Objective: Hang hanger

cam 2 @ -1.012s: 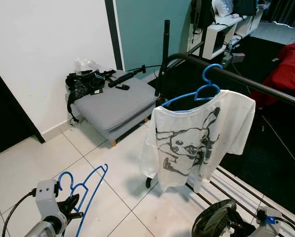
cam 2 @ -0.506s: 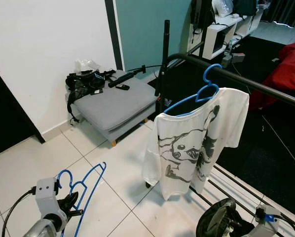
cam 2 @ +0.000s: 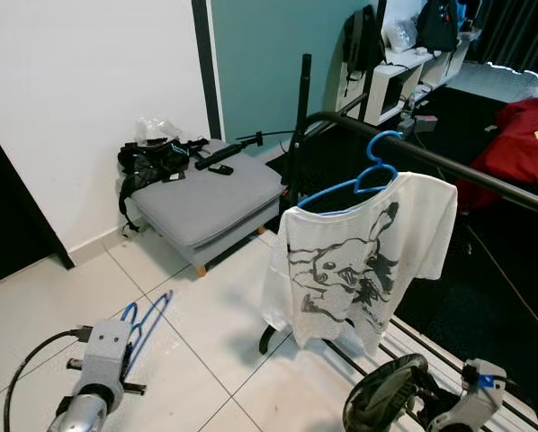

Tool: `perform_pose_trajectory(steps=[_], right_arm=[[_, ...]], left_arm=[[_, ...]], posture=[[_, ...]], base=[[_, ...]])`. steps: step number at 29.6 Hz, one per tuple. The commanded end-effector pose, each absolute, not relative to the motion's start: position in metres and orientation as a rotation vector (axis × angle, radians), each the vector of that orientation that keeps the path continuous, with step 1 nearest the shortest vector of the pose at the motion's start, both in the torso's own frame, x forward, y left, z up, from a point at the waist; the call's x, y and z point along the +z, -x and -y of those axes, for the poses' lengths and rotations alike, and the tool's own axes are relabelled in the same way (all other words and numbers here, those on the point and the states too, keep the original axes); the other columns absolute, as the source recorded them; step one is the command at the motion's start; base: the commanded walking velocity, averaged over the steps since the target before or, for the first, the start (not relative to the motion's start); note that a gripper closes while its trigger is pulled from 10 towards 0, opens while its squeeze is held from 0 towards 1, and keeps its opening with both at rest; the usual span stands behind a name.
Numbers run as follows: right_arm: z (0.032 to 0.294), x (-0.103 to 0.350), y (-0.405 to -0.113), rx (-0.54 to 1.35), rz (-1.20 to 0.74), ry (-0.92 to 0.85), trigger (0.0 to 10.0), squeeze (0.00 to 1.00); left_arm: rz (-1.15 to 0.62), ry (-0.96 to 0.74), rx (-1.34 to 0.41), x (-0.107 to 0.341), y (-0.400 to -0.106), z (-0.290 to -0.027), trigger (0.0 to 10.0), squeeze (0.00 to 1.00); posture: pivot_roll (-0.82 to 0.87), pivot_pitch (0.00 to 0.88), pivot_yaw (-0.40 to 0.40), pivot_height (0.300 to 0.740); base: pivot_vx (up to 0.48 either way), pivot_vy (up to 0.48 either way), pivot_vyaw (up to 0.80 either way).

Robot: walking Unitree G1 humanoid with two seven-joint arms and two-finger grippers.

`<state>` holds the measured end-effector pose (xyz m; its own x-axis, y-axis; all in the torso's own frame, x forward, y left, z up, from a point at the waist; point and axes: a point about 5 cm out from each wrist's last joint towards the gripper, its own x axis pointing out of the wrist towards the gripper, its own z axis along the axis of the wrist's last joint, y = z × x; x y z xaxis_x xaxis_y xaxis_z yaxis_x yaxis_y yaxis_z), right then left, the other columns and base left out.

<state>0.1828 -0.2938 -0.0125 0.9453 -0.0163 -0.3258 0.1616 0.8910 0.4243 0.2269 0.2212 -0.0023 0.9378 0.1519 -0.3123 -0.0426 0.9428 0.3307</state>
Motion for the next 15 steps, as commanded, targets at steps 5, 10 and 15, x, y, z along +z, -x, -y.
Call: perform_pose_trajectory(steps=[5,10,15], right_arm=[[0.295,-0.014,-0.185,-0.098,-0.330,-0.460,10.0,0.00],[0.295,-0.015,-0.184,-0.102,-0.330,-0.462,10.0,0.00],[0.291,-0.018,-0.180,-0.092,-0.328,-0.466,10.0,0.00]], left_arm=[[-0.408,-0.457,0.106,-0.012,-0.221,-0.227,10.0,0.00],[-0.431,-0.459,0.283,-0.018,-0.208,-0.243,10.0,0.00],[-0.425,-0.626,0.244,-0.016,-0.205,-0.247,10.0,0.00]], posture=[[0.04,0.038,-0.073,0.740],[0.04,0.051,-0.069,0.740],[0.05,0.071,-0.053,0.740]], base=[[0.000,0.000,0.00],[0.000,0.000,0.00],[0.000,0.000,0.00]])
